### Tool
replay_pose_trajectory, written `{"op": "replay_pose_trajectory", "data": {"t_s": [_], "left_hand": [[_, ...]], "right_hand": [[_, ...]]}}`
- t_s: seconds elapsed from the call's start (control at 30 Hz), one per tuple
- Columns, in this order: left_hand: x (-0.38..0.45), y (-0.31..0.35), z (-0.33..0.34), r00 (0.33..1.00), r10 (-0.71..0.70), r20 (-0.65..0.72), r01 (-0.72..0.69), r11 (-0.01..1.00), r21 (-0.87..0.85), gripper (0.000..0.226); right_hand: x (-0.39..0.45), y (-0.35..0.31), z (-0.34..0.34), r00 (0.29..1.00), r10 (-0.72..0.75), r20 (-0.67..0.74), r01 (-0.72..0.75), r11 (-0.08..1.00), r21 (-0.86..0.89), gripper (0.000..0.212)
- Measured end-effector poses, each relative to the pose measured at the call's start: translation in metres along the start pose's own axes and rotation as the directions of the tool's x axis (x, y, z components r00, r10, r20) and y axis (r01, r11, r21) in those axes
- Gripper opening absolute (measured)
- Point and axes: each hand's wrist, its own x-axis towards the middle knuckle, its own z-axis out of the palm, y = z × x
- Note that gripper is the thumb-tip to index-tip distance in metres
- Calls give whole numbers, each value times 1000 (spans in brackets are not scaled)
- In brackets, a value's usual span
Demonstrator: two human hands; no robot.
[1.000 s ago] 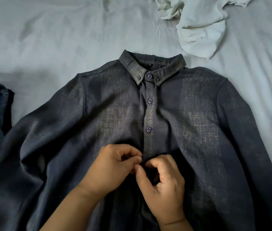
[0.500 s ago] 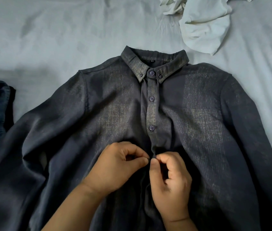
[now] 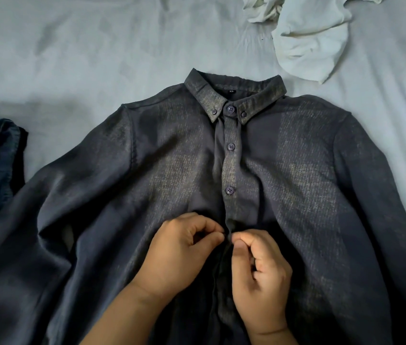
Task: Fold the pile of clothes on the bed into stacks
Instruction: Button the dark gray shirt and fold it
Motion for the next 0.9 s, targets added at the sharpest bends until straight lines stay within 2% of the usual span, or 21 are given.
{"op": "replay_pose_trajectory", "data": {"t_s": [0.2,0.5,0.77,0.83,0.9], "left_hand": [[1,-2,-2,999,31,40,-33,999,36,20],[2,-3,-2,998,29,63,-25,997,-69,11],[-4,0,0,1000,-15,-19,12,994,-111,16],[-4,1,-1,1000,-30,4,30,990,-136,12],[-5,5,-3,999,-21,47,27,990,-140,16]], "right_hand": [[1,1,1,999,-17,33,17,1000,-25,15],[0,-1,1,1000,-9,-22,8,998,-56,15],[-1,2,3,998,-62,8,62,994,-94,17],[-2,2,3,998,-66,15,67,992,-105,17],[-2,1,4,997,-68,25,70,989,-127,16]]}}
